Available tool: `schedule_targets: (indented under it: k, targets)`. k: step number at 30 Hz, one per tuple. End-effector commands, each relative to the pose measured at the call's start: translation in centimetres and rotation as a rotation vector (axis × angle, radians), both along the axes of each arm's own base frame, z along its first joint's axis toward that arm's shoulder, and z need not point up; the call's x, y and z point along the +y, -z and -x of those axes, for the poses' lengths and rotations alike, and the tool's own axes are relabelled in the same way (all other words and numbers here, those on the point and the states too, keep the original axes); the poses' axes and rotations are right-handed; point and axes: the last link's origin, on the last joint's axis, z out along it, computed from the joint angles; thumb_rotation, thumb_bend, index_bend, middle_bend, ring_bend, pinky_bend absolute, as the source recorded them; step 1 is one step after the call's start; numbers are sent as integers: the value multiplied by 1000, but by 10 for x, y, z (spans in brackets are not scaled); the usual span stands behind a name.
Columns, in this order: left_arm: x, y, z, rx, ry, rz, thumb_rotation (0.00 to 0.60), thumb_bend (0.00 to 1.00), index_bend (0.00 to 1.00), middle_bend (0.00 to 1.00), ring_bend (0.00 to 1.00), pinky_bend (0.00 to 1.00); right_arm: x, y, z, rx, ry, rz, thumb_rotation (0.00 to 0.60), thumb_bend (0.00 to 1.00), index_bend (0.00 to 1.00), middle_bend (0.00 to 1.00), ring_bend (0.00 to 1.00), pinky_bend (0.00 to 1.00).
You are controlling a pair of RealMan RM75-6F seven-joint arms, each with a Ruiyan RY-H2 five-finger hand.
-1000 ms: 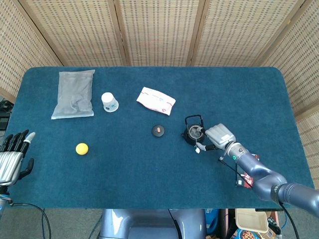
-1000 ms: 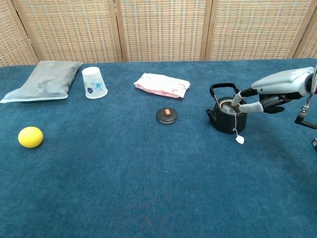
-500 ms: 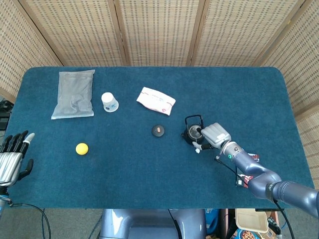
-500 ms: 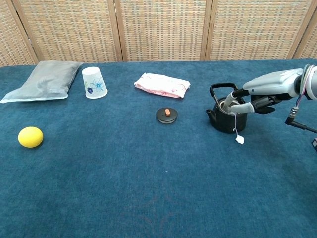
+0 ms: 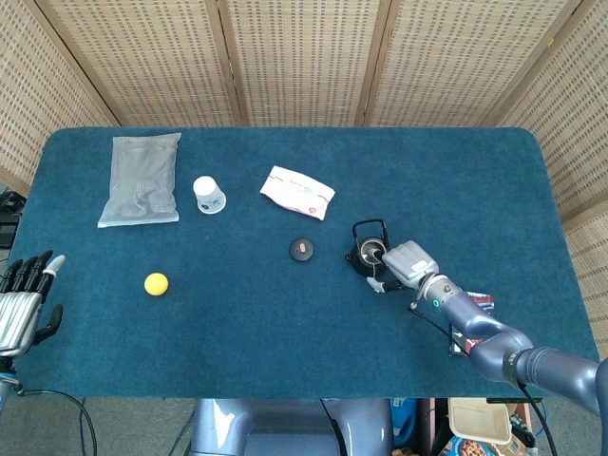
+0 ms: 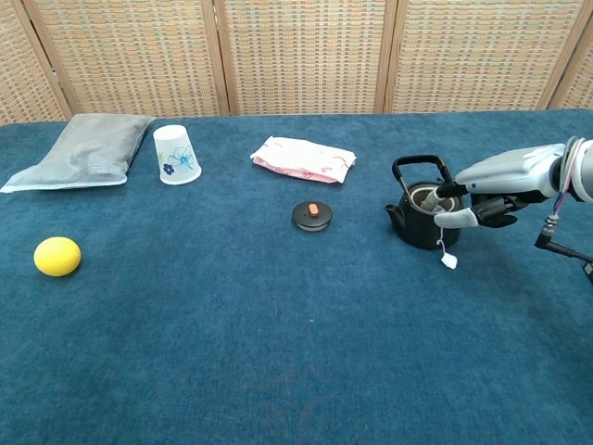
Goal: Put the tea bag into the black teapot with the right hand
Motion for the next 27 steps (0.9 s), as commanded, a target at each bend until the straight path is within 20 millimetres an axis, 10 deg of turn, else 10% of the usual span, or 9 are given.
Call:
schedule_targets:
  k: [1,27]
  targets:
    - [0,0,0,0,2,-1,600,538,0,0,0,0,1,-2,0,1,-4,5,0,571,156,943,981,1000]
    - [0,2,-1,-6,-11,-29,600,538,0,0,0,0,36,-68,3,-171,-13,242,0,571,156,757,837,892]
